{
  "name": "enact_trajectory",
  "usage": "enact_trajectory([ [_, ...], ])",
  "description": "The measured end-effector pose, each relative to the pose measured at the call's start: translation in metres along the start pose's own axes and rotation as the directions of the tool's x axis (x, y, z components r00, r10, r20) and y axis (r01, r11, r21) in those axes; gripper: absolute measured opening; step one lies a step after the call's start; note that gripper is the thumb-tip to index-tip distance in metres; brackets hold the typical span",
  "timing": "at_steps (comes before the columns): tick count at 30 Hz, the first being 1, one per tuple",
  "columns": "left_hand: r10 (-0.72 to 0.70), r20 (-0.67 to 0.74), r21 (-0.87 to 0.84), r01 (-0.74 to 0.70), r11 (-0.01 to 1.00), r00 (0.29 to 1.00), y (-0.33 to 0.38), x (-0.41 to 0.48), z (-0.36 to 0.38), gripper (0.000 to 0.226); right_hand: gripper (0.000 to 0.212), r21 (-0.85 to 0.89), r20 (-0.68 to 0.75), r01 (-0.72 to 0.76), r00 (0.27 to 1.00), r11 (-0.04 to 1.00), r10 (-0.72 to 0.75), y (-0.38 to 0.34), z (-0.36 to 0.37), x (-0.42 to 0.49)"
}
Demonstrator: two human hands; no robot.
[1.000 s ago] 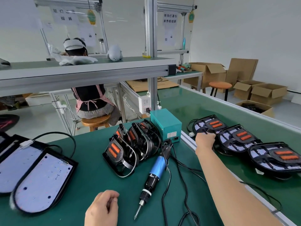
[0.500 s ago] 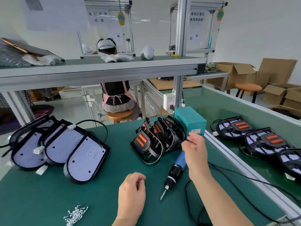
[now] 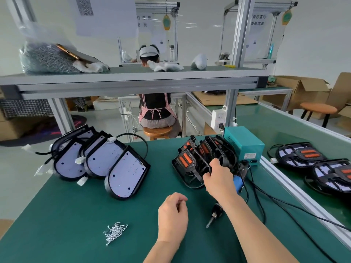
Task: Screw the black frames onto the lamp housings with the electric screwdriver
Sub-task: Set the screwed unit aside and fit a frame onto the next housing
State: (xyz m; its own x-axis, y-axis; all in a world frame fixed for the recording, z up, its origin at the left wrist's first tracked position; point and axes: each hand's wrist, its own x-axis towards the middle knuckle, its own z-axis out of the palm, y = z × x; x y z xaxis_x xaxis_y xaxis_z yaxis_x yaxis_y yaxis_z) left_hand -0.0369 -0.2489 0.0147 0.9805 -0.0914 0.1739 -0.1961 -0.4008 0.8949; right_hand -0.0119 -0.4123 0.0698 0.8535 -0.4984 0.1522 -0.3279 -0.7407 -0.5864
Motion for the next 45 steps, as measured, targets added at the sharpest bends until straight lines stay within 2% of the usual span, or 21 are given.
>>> enact_trajectory([
  [2,-0.04,-0.026,-0.052,0.038,0.998,0.999,0.0,0.001,0.0,0.032,0.014,0.143,0.047,-0.066,0.997,0.988,0.06,-0.004,0.003,-0.006],
  [4,-0.093,-0.086,-0.143,0.08,0.986,0.992,0.002,0.002,0.0,0.031,0.015,0.376,0.119,-0.182,0.982,0.909,0.147,-0.012,0.01,-0.017],
  [5,-0.125,-0.123,-0.198,0.099,0.975,0.984,0.003,0.003,0.0,0.029,0.011,0.511,0.175,-0.252,0.967,0.822,0.187,-0.017,0.014,-0.023],
  [7,-0.178,-0.2,-0.288,0.116,0.951,0.963,0.004,0.003,-0.001,0.026,0.011,0.722,0.313,-0.393,0.919,0.57,0.238,-0.031,0.026,-0.035],
  [8,-0.193,-0.237,-0.314,0.113,0.943,0.952,0.004,0.004,-0.002,0.025,0.011,0.769,0.375,-0.447,0.894,0.458,0.245,-0.038,0.033,-0.041],
  [10,-0.211,-0.307,-0.348,0.097,0.933,0.928,0.003,0.004,-0.003,0.024,0.009,0.792,0.435,-0.497,0.867,0.354,0.243,-0.047,0.048,-0.054],
  [12,-0.22,-0.37,-0.36,0.079,0.93,0.903,0.002,0.005,-0.003,0.024,0.01,0.794,0.413,-0.478,0.877,0.376,0.244,-0.049,0.059,-0.066],
  [16,-0.181,-0.43,-0.302,0.048,0.952,0.885,0.0,0.008,-0.007,0.014,0.009,0.698,0.203,-0.253,0.967,0.67,0.155,-0.045,0.068,-0.08],
  [18,-0.064,-0.516,-0.159,-0.021,0.987,0.854,0.0,0.009,-0.018,0.013,0.01,0.679,0.15,-0.171,0.984,0.714,0.093,-0.045,0.069,-0.085],
  [20,0.021,-0.623,-0.008,-0.034,0.999,0.782,-0.001,0.018,-0.04,0.023,0.013,0.707,0.157,-0.164,0.985,0.688,0.073,-0.047,0.07,-0.088],
  [23,-0.095,-0.717,-0.019,0.117,0.993,0.691,-0.001,0.043,-0.084,0.046,0.02,0.735,0.187,-0.192,0.979,0.65,0.078,-0.047,0.071,-0.088],
  [27,-0.276,-0.602,0.021,0.36,0.933,0.75,-0.007,0.073,-0.124,0.07,0.03,0.758,0.193,-0.185,0.98,0.626,0.055,-0.046,0.072,-0.086],
  [30,-0.351,-0.501,0.04,0.427,0.903,0.791,-0.015,0.082,-0.129,0.048,0.037,0.79,0.182,-0.186,0.981,0.584,0.066,-0.045,0.072,-0.086],
  [33,-0.346,-0.482,0.023,0.407,0.913,0.805,-0.017,0.081,-0.125,0.016,0.043,0.827,0.164,-0.182,0.983,0.533,0.082,-0.043,0.073,-0.085],
  [39,-0.223,-0.406,0.002,0.245,0.969,0.886,-0.001,0.054,-0.086,0.017,0.053,0.845,0.165,-0.18,0.983,0.503,0.074,-0.043,0.075,-0.083],
  [45,-0.326,-0.37,-0.13,0.299,0.945,0.87,-0.002,0.028,-0.058,0.01,0.044,0.842,0.161,-0.171,0.985,0.511,0.065,-0.042,0.07,-0.084],
])
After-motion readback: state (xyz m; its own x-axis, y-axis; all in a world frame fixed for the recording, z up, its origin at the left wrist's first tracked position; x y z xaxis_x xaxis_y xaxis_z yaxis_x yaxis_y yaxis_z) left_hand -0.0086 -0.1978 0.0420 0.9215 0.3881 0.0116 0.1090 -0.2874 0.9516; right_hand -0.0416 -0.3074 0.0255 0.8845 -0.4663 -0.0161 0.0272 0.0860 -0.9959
